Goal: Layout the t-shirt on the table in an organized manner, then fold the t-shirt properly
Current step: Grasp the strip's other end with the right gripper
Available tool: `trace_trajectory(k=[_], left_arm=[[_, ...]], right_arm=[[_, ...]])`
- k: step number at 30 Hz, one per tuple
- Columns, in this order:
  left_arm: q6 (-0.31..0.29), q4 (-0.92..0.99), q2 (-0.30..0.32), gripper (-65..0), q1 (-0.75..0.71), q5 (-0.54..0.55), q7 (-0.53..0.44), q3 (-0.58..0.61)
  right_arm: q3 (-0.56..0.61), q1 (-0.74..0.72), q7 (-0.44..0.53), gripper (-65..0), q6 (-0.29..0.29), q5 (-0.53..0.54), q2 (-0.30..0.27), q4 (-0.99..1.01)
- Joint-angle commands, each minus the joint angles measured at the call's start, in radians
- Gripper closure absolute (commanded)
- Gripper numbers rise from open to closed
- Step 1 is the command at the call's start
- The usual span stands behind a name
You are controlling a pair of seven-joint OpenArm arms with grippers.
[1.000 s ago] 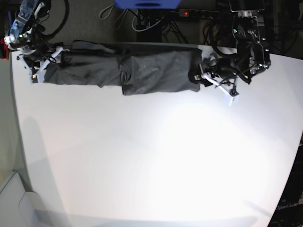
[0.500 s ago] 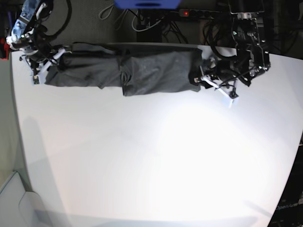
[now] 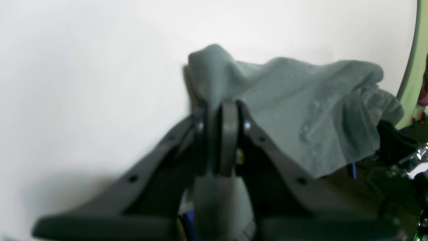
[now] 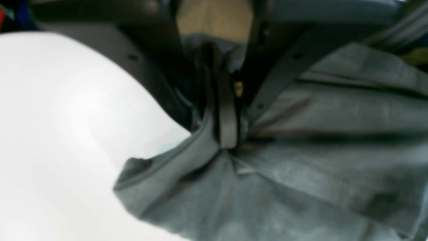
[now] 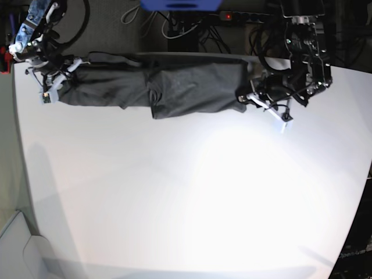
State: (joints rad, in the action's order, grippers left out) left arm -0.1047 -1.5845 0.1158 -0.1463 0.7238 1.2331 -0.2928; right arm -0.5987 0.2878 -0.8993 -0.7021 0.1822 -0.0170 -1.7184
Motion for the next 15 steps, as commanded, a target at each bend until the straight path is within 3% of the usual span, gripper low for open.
trace_trajectory(k=[1, 9, 15], left_arm=[[0.001, -0.001, 0.006, 0.0, 0.012, 0.012, -0.002, -0.003], [0.001, 0.022, 0.002, -0.4, 0.014, 0.012, -0.002, 0.002], [0.001, 0.022, 0.008, -0.4, 0.017, 0.012, -0.002, 0.002]], right_arm=[[-0.004, 0.006, 0.012, 0.0, 0.004, -0.005, -0.01, -0.044], [0.01, 0.055, 0.012, 0.0, 0.004, -0.005, 0.018, -0.219], [0.115, 0.097, 0.013, 0.0, 0.004, -0.005, 0.019, -0.297]])
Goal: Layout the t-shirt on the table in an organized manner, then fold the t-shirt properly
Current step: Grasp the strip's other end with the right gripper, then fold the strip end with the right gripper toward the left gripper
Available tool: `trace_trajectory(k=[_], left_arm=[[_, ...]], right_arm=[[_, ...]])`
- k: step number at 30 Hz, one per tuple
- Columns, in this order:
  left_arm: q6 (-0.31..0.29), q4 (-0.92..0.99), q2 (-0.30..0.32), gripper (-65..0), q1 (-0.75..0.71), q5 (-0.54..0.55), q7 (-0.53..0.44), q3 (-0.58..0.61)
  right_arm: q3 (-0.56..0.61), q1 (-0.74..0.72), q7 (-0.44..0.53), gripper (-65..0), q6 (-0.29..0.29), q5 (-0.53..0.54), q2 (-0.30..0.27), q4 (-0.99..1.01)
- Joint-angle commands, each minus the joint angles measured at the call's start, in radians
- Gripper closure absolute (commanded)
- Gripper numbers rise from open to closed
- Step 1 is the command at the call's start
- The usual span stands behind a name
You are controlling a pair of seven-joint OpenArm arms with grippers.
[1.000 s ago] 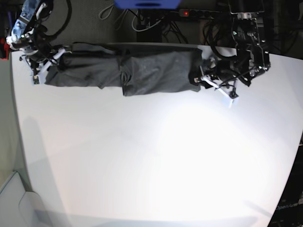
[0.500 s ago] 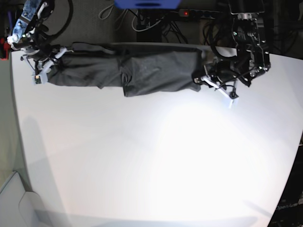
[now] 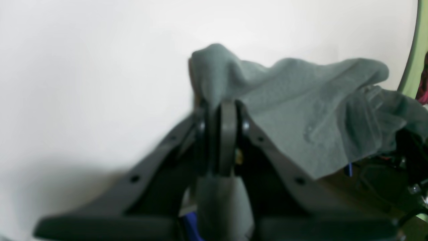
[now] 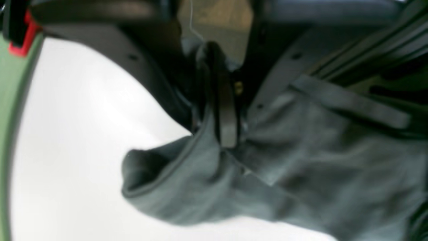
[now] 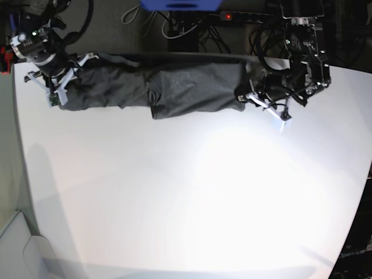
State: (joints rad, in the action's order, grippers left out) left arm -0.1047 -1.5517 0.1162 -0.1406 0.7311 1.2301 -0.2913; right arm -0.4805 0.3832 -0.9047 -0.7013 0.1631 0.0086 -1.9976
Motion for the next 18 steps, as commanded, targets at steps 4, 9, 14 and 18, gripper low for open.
trace_trajectory(k=[4, 9, 14, 18], left_arm=[[0.001, -0.011, 0.007, -0.4, 0.012, 0.005, 0.001, 0.0], [0.001, -0.022, 0.007, -0.4, 0.012, 0.005, 0.001, 0.0], [0.001, -0.023, 0.007, -0.4, 0.012, 0.006, 0.001, 0.0], [0.001, -0.023, 0.006, -0.4, 0.012, 0.006, 0.001, 0.0]], right_arm=[[0.072, 0.007, 0.019, 0.0, 0.003, 0.014, 0.004, -0.033], [0.205, -0.013, 0.02, 0.0, 0.003, 0.013, 0.003, -0.041], [0.308, -0.068, 0.02, 0.0, 0.003, -0.003, 0.001, -0.038], [0.423, -0.106, 0.014, 0.0, 0.003, -0.003, -0.019, -0.038]])
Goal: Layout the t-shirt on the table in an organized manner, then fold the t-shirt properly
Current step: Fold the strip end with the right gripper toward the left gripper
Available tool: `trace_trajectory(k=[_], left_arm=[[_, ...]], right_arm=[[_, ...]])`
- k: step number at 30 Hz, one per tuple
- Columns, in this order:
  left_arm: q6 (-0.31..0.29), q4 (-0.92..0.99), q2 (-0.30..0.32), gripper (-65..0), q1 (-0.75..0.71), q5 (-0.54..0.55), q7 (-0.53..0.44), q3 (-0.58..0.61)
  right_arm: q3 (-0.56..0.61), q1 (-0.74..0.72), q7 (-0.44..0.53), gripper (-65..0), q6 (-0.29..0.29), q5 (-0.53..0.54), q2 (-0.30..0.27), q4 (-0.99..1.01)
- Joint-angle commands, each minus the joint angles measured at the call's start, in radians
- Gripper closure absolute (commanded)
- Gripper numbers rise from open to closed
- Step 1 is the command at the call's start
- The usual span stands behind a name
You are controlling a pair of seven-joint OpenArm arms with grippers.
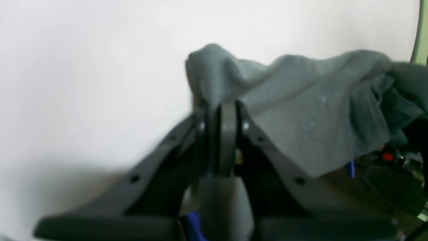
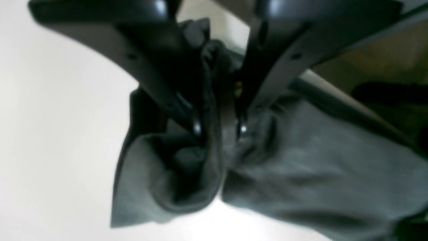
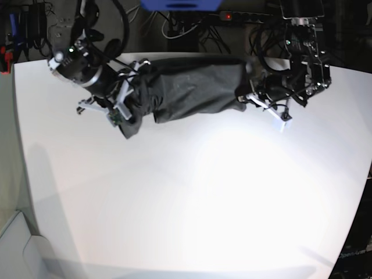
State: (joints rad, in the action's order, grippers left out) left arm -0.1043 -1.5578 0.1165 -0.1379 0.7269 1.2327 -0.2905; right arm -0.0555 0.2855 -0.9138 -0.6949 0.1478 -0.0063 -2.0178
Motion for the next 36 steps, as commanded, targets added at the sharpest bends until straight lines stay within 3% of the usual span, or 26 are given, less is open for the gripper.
trace_trajectory(k=[1, 10, 16, 21, 26, 32, 36], left_arm=[[0.001, -0.017, 0.005, -0.4, 0.01, 0.012, -0.001, 0.0], [0.001, -0.019, 0.007, -0.4, 0.013, 0.012, -0.001, 0.0], [0.001, -0.019, 0.005, -0.4, 0.031, 0.01, -0.001, -0.003], [0.001, -0.019, 0.007, -0.4, 0.048, 0.01, -0.001, -0.002], [0.001, -0.019, 0.007, -0.4, 0.047, 0.01, -0.001, -0.002], [0.001, -0.017, 0.001, -0.4, 0.045, 0.01, -0.001, -0.002], [0.001, -0.017, 0.001, -0.4, 0.047, 0.01, -0.001, -0.002]], right_arm=[[0.026, -0.01, 0.022, 0.0, -0.003, 0.013, -0.005, -0.018], [0.257, -0.041, 0.02, 0.0, -0.003, 0.008, -0.11, -0.016], [0.4, -0.048, 0.017, 0.0, -0.003, 0.008, -0.114, -0.013], [0.466, -0.104, 0.015, 0.0, -0.003, 0.006, -0.11, -0.011], [0.467, -0.176, -0.061, 0.0, -0.003, 0.008, -0.073, 0.001], [0.494, -0.196, -0.06, 0.0, -0.003, 0.013, -0.008, 0.047], [0.532, -0.193, 0.0, 0.0, -0.003, 0.013, 0.007, 0.071]])
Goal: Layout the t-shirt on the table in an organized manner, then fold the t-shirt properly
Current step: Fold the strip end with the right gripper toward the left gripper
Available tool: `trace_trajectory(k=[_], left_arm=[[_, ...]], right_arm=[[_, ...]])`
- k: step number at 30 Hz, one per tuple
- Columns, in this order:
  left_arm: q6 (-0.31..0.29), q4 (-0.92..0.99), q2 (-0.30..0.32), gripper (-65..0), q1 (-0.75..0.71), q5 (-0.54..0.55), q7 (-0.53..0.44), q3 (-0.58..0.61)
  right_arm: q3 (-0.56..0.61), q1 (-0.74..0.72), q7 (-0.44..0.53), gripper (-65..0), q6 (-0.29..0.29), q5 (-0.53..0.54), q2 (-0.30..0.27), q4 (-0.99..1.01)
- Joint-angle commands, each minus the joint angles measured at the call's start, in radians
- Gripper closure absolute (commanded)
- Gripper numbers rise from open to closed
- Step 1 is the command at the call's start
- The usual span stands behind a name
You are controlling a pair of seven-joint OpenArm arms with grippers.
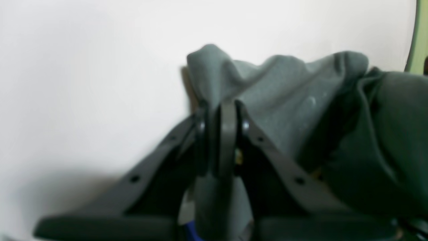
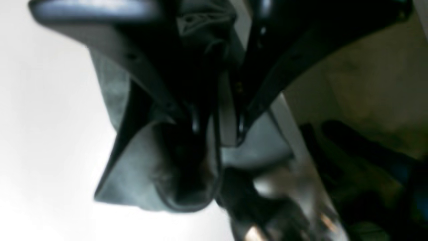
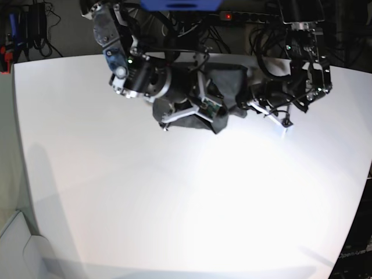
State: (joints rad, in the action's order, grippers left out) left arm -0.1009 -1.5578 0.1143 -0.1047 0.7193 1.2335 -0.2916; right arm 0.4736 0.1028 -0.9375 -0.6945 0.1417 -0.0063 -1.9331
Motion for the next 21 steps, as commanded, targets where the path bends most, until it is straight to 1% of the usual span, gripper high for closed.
trace_trajectory(k=[1, 4, 11, 17, 19, 20, 21], left_arm=[[-0.003, -0.017, 0.003, -0.4, 0.013, 0.018, -0.002, -0.001], [-0.006, -0.03, 0.003, -0.4, 0.01, 0.026, -0.002, -0.004], [-0.003, -0.134, 0.003, -0.7, 0.009, 0.026, -0.001, -0.005], [-0.003, -0.134, 0.008, -1.6, 0.009, 0.026, 0.009, -0.005], [-0.003, -0.134, 0.009, -6.2, 0.009, 0.018, 0.009, -0.005], [-0.003, -0.132, 0.009, -10.4, 0.009, 0.018, 0.009, -0.005], [-0.003, -0.132, 0.011, -16.0, 0.009, 0.018, 0.009, -0.005]], right_arm=[[0.012, -0.008, 0.031, 0.0, -0.004, 0.019, 0.007, -0.007], [0.023, -0.01, 0.036, 0.0, -0.004, 0.019, 0.009, -0.002], [0.023, -0.013, 0.036, 0.0, -0.004, 0.019, 0.004, -0.002], [0.021, -0.013, 0.036, 0.0, -0.004, 0.017, 0.001, -0.001], [0.021, -0.013, 0.036, 0.0, -0.004, 0.017, 0.001, -0.001], [0.02, -0.016, 0.036, 0.0, -0.004, 0.017, 0.001, -0.001], [0.02, -0.024, 0.036, 0.0, -0.004, 0.017, 0.001, 0.001]])
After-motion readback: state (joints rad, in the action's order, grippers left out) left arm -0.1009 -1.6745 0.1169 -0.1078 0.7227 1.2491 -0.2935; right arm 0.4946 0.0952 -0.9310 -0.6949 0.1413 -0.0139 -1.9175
